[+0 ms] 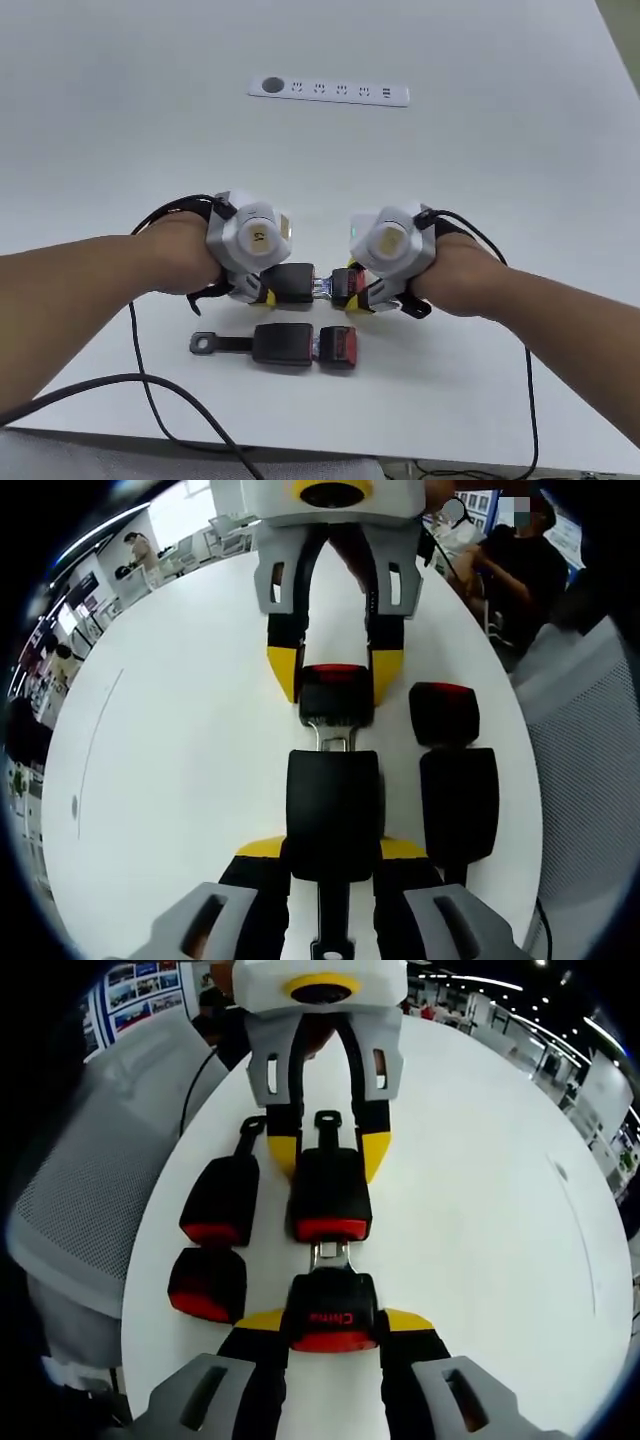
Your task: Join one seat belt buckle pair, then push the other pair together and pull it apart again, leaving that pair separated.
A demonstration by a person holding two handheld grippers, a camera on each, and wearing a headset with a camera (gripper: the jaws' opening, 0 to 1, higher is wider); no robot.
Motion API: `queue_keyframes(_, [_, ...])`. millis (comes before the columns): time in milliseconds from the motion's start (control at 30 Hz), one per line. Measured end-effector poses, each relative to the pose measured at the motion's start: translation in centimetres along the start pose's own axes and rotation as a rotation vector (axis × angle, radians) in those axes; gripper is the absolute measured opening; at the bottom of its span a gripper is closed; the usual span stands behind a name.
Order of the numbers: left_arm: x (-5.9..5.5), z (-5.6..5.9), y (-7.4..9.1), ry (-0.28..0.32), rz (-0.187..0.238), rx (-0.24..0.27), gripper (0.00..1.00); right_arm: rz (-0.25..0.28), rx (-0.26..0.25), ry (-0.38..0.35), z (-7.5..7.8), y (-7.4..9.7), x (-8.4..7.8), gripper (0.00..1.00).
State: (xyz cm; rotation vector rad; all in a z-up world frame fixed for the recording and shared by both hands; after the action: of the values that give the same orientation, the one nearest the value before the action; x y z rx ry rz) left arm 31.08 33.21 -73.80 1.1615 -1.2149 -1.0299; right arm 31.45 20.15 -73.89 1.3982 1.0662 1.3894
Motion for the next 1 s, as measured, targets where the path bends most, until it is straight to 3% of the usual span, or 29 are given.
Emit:
queue_keyframes(167, [0.1,0.1,0.1,0.001,-0.005,-0.003,0.32,-0.007,-0.011,-0.011,-0.1,0.4,-1.3,0.33])
queue_keyframes(533, [-0.1,0.1,0.1,0.033,0.02,0.0,0.32,-0.022,-0.02,-0.07,-0.4,1.5,-6.3,0.33])
queue_keyframes(733, [-0.1,0.0,0.0,0.035,0.009,0.001,0.33,-0.043,-0.016,-0.063,-0.5,2.1,-8.2,0.33])
queue_keyframes(1000, [-0.1,0.0,0.0,0.055,0.004,0.0,0.33,-0.058,-0.037,-0.088,-0.2,2.3,-8.4,0.4])
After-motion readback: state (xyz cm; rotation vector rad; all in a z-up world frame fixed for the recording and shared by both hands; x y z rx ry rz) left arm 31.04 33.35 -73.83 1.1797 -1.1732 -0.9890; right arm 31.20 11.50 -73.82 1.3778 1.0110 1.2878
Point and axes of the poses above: the centre of the closed fingertips' face, and the gripper's own axes: y roughly backward along the fingers, z roughly to its right, x roughly out of its top, the point moved 5 cm from there along y, roughly backward along the fingers, and after that the axes turned 15 degrees about -z, right-handed, at the moved point
